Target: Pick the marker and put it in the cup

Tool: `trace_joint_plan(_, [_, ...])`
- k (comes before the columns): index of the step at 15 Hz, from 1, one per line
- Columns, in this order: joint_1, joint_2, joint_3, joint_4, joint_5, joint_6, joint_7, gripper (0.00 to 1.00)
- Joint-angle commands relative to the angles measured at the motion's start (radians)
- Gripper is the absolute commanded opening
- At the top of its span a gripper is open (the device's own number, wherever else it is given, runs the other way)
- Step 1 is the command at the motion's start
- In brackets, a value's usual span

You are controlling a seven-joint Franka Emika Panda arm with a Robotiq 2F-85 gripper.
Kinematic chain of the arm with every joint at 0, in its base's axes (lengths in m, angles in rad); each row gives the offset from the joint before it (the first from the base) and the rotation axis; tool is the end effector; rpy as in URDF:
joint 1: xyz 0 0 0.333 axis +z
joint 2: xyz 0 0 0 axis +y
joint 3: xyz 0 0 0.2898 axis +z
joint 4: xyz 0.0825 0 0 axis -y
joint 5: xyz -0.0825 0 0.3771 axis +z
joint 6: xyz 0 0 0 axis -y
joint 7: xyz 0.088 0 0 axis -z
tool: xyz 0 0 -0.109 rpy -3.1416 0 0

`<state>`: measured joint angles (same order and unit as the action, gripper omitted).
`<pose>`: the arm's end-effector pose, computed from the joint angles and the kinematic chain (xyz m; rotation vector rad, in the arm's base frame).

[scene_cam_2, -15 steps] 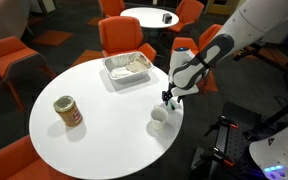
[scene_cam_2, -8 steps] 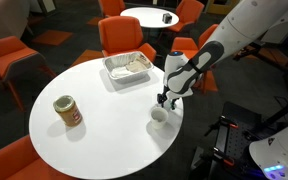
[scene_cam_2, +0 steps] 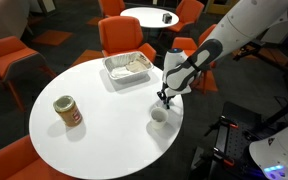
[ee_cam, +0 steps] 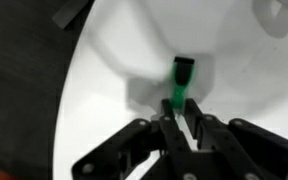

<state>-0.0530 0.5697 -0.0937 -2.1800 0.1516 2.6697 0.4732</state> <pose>0.5185 -0.0850 0.1013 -2.9238 1.1421 0.1185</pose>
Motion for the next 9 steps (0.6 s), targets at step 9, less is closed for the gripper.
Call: trace_joint_plan(9, [0.145,-0.205,-0.074,-0.123,-0.026,0.112,0.077,0.03])
